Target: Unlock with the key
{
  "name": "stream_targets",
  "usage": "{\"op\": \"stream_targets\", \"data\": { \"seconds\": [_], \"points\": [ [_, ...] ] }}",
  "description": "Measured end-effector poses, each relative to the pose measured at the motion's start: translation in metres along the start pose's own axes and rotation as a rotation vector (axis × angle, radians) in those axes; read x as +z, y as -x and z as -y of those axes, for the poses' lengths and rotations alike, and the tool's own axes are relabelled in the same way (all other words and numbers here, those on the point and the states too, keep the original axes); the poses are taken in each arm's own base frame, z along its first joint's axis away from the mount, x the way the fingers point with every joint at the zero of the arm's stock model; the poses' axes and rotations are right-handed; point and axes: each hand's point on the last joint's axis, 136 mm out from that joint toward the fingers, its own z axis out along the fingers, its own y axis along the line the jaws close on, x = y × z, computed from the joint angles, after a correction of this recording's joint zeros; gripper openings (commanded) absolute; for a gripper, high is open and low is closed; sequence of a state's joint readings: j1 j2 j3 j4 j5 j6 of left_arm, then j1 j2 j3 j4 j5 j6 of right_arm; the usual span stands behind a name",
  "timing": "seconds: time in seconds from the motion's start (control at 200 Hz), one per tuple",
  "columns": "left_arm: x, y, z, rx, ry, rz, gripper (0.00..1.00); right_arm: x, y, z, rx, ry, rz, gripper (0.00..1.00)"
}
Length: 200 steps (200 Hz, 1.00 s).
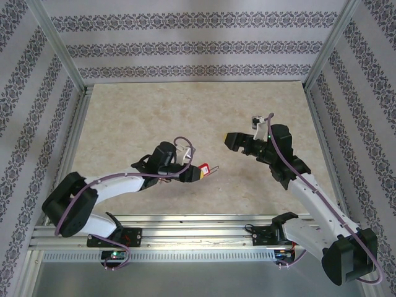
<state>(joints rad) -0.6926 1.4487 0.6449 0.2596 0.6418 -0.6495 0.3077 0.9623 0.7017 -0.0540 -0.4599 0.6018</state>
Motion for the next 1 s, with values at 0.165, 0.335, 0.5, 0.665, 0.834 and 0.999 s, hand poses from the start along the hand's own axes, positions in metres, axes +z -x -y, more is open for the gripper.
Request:
{"op": "stream_targets", "data": {
  "seconds": [0.165, 0.335, 0.5, 0.665, 0.834, 0.999],
  "points": [
    [0.022, -0.006, -0.017, -0.062, 0.006, -0.023, 0.00, -0.001, 0.000, 0.002, 0.000, -0.010, 0.001, 0.87],
    [0.035, -0.012, -0.031, -0.100, 0.016, -0.044, 0.00, -0.003, -0.001, 0.003, 0.001, -0.015, -0.004, 0.88],
    [0.040, -0.007, -0.032, -0.106, 0.020, -0.041, 0.00, -0.006, 0.001, 0.002, -0.003, -0.015, 0.010, 0.88],
    [0.045, -0.009, -0.039, -0.108, 0.033, -0.054, 0.00, -0.007, 0.001, 0.002, -0.008, -0.013, 0.014, 0.88],
    [0.048, -0.011, -0.049, -0.125, 0.046, -0.061, 0.19, -0.008, 0.002, 0.004, -0.006, -0.018, 0.016, 0.88],
    [0.048, -0.006, -0.051, -0.123, 0.038, -0.045, 0.54, -0.009, 0.001, 0.003, -0.009, -0.018, 0.016, 0.89]
  ]
}}
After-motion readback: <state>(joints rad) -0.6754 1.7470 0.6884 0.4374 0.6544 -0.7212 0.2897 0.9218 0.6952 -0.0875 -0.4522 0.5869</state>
